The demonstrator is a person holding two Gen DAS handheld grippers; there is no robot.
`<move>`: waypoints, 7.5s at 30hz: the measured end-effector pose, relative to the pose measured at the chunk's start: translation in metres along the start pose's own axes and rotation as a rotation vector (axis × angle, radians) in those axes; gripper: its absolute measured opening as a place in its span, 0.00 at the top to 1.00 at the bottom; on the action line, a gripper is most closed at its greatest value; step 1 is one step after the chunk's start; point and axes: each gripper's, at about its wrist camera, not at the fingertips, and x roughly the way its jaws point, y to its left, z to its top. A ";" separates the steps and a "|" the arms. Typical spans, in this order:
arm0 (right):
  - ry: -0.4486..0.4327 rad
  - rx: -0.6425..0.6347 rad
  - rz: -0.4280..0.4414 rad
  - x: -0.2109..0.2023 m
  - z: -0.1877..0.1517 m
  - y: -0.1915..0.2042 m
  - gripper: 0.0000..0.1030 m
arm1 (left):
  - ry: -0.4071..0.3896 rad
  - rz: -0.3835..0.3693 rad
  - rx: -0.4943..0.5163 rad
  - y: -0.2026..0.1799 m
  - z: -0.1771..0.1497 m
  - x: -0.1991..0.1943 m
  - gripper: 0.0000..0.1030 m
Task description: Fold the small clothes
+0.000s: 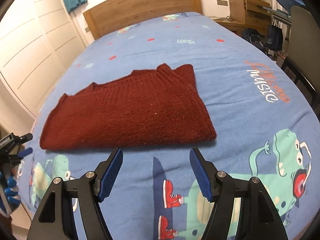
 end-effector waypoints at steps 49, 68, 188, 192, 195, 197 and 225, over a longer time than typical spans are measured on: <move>0.084 0.088 0.028 0.044 -0.034 -0.042 0.32 | -0.049 -0.255 -0.405 0.073 0.023 0.078 0.41; 0.050 0.107 0.051 0.028 -0.031 -0.055 0.32 | -0.112 -0.444 -0.471 0.058 0.061 0.076 0.84; 0.069 -0.109 0.153 0.082 0.032 -0.059 0.31 | 0.077 -0.152 0.838 -0.205 -0.070 0.157 0.39; 0.044 -0.155 0.159 0.063 0.052 -0.048 0.31 | 0.020 -0.165 0.852 -0.211 -0.045 0.146 0.40; -0.009 -0.187 0.180 0.051 0.071 -0.038 0.31 | -0.015 -0.163 0.858 -0.221 -0.028 0.147 0.40; -0.034 -0.192 0.187 0.054 0.088 -0.033 0.31 | -0.028 -0.163 0.863 -0.229 -0.019 0.152 0.39; -0.007 -0.212 0.155 0.108 0.052 -0.057 0.31 | -0.045 -0.108 0.896 -0.208 -0.082 0.197 0.37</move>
